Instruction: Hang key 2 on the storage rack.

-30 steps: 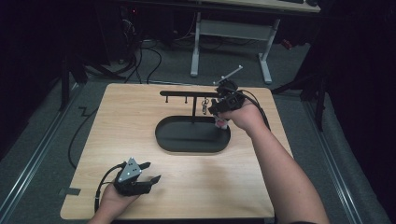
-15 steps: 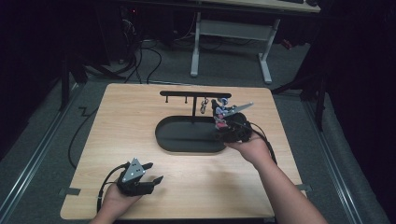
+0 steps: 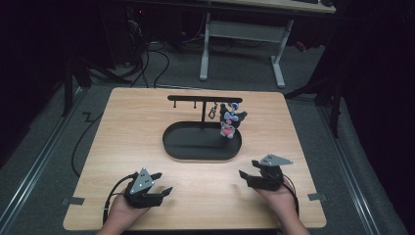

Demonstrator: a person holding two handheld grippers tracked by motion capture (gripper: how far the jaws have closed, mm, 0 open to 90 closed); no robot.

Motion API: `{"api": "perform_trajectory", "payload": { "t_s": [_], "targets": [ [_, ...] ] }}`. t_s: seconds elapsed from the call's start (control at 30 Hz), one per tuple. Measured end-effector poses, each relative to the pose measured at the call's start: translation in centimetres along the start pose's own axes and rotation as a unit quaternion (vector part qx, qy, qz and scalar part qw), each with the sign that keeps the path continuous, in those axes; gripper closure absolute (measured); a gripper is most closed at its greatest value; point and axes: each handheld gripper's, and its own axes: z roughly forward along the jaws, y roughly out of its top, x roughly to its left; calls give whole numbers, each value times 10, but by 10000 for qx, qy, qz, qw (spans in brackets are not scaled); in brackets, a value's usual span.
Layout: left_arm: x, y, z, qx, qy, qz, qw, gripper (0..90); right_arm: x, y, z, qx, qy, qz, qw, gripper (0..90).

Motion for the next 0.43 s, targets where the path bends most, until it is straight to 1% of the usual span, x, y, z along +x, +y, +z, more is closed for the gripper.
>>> {"api": "perform_trajectory", "payload": {
  "t_s": [0.03,0.07,0.1,0.17,0.2,0.23,0.27,0.33,0.37,0.43],
  "targets": [
    [0,1,0,-23,2,-36,10000,359,-1,-11,-4,-55,-93,22,9999,267],
    [1,2,1,-50,-11,-87,9999,359,-1,-19,-8,-99,-144,-9,9998,261],
    [1,2,2,-75,-19,-132,9999,359,-2,-27,-15,-171,-200,14,9997,249],
    [3,3,4,-79,-45,-169,9998,358,-2,-33,-27,-342,-293,179,9988,206],
    [4,3,6,-80,-54,-187,9998,358,-2,-37,-30,-399,-375,219,9983,202],
    [5,4,7,-77,-59,-200,9998,358,-2,-41,-32,-378,-463,224,9980,202],
    [5,4,8,-74,-64,-205,9997,358,-3,-44,-31,-313,-495,280,9979,197],
    [5,6,9,-85,-50,-185,9998,356,-6,-46,-30,-249,-430,371,9981,190],
    [5,6,9,-91,-49,-182,9998,356,-7,-47,-28,-219,-483,386,9978,190],
    [4,7,8,-101,-44,-162,9998,356,-8,-47,-28,-226,-494,397,9977,184]
  ]
}}
